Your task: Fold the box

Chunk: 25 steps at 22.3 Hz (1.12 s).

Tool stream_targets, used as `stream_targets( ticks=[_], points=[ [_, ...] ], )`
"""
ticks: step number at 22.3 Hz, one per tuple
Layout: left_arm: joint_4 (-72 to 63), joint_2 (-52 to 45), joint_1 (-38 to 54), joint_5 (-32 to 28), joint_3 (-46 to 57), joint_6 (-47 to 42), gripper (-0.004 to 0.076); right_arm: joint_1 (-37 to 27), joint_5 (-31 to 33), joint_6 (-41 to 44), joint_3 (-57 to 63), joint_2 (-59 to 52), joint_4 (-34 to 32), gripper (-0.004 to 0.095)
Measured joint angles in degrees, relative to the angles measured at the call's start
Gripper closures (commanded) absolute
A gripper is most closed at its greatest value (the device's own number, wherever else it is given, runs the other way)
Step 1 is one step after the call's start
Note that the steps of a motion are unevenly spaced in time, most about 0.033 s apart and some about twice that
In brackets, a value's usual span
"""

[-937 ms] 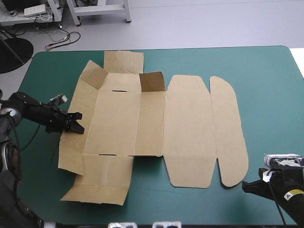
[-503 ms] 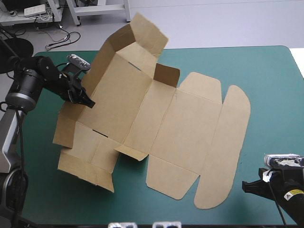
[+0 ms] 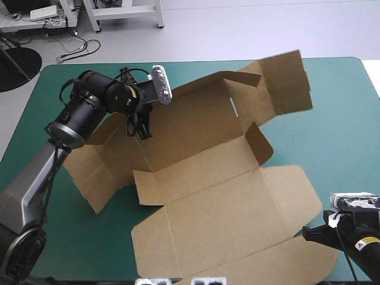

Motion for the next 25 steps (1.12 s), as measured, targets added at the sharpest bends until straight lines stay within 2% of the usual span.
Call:
stream_targets(
  ticks=[4, 7, 10, 12, 15, 17, 21, 25],
  points=[
    [3.4, 0.0, -6.9, -4.0, 0.0, 4.5, 0.0734, 0.0, 0.0, 0.0, 0.0, 0.0, 0.0, 0.0923],
    [5.2, 0.0, -10.2, -5.9, 0.0, 3.5, 0.0734, 0.0, -0.2, 0.2, 0.0, 0.0, 0.1, 0.0923],
    [19.1, 0.0, -15.1, -11.3, 3.7, -8.2, 0.0734, 0.0, -1.3, 2.8, -0.1, 0.0, 0.2, 0.0923],
    [33.5, 0.0, -18.6, -14.7, 9.1, -20.1, 0.0734, 0.0, -1.4, 3.6, -1.2, 0.0, 0.2, 0.0923],
    [59.0, -0.2, -23.7, -18.3, 18.3, -47.3, 0.0734, 0.0, -2.4, 4.0, -5.4, 0.6, 0.2, 0.0923],
    [70.6, -1.1, -25.8, -19.5, 23.0, -60.6, 0.0734, 0.0, -2.8, 4.7, -9.2, 3.0, 0.2, 0.0923],
    [75.2, -2.0, -26.9, -20.5, 27.6, -66.2, 0.0734, 0.0, -3.4, 5.1, -14.4, 8.0, 0.9, 0.0923],
    [77.2, -2.0, -26.9, -17.9, 31.2, -71.5, 0.0734, 0.0, -5.1, 5.1, -20.5, 14.1, 2.2, 0.0923]
  ],
)
